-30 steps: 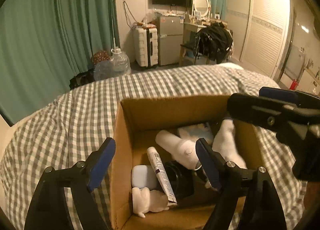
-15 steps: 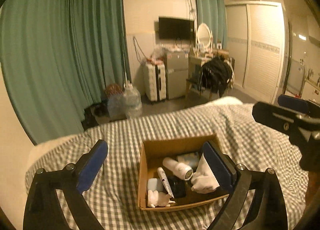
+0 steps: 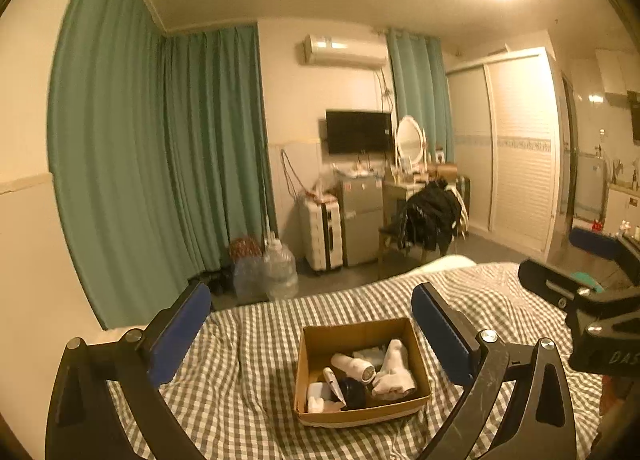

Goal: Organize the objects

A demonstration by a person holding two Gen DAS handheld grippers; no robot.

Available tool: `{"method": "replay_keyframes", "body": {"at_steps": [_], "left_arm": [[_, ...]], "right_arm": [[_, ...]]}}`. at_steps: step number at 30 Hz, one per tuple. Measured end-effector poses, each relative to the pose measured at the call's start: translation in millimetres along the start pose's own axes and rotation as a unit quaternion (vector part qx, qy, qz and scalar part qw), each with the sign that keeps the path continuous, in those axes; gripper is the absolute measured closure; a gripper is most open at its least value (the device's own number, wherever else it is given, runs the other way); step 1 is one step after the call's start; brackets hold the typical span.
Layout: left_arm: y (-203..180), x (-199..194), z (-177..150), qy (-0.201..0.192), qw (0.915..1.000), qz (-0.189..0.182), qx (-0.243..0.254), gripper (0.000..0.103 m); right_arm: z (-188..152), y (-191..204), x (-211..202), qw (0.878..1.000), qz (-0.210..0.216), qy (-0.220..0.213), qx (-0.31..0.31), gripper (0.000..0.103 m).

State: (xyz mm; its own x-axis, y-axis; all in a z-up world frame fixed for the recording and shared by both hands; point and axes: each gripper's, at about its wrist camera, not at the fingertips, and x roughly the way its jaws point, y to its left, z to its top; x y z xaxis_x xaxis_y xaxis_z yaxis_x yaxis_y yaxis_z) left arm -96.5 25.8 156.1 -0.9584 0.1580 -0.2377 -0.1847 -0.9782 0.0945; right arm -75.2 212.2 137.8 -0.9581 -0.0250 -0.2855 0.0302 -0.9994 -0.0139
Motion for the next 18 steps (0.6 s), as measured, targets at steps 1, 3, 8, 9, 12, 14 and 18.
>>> {"method": "replay_keyframes", "body": {"at_steps": [1,3,8,9,12,14,18], "left_arm": [[0,-6,-3,-0.006,1.0,0.004,0.0,0.0],[1,-15,-13,-0.015,0.9998,0.012,-0.005,0.0],[2,-18,-45,-0.008,0.9992,0.023,-0.031,0.0],[3,-15,-55,-0.003,0.9988,0.027,-0.041,0.0],[4,-6,-77,0.008,0.9977,0.033,-0.059,0.0],[2,-1,-93,0.012,0.9971,0.045,-0.061,0.0],[-4,7,-118,0.021,0.9972,0.056,-0.044,0.0]], "right_arm": [[-3,-1,-4,1.0,0.0,-0.002,0.002,0.002],[-15,0,-15,1.0,-0.001,-0.01,0.001,0.001],[-45,0,-23,0.999,-0.018,-0.026,-0.001,0.001],[-50,-1,-22,0.999,-0.02,-0.03,0.002,0.001],[-71,-4,-18,0.999,-0.019,-0.045,0.011,0.001],[-85,-5,-13,0.999,-0.019,-0.048,0.01,0.001],[-111,-2,5,0.999,-0.025,-0.042,-0.001,0.001]]}}
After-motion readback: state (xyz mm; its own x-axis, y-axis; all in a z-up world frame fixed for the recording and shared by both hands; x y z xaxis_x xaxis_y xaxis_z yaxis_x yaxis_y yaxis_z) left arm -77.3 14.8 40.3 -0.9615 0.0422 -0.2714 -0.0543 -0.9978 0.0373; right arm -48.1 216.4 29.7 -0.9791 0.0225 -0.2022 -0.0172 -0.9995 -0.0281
